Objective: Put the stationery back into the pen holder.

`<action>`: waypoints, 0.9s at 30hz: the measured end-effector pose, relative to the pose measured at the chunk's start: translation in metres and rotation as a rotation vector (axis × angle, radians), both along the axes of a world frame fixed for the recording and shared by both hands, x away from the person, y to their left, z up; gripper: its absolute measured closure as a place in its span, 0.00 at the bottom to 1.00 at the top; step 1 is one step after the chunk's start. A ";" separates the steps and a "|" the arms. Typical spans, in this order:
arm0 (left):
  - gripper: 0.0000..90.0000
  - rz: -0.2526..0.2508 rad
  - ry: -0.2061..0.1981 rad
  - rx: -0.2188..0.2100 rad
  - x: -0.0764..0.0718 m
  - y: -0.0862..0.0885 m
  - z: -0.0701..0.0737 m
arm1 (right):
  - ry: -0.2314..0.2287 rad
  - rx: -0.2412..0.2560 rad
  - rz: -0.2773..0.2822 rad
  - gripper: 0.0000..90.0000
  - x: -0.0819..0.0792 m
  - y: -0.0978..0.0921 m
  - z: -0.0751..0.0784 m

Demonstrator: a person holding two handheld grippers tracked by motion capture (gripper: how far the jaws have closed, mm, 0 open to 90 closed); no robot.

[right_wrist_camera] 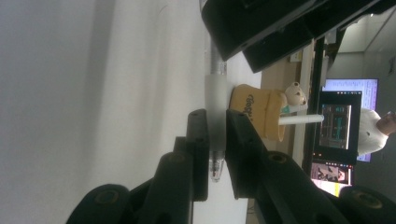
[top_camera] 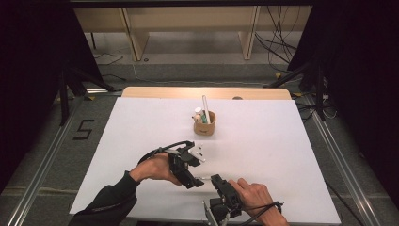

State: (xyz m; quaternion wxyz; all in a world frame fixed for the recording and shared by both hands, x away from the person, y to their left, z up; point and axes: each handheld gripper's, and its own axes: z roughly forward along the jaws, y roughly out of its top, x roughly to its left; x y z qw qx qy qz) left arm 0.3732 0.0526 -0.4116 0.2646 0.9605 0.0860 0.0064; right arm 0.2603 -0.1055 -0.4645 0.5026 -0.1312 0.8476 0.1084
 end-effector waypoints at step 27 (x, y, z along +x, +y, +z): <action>0.70 -0.154 0.057 0.157 0.008 -0.029 0.001 | -0.015 -0.012 0.023 0.90 -0.001 0.002 -0.004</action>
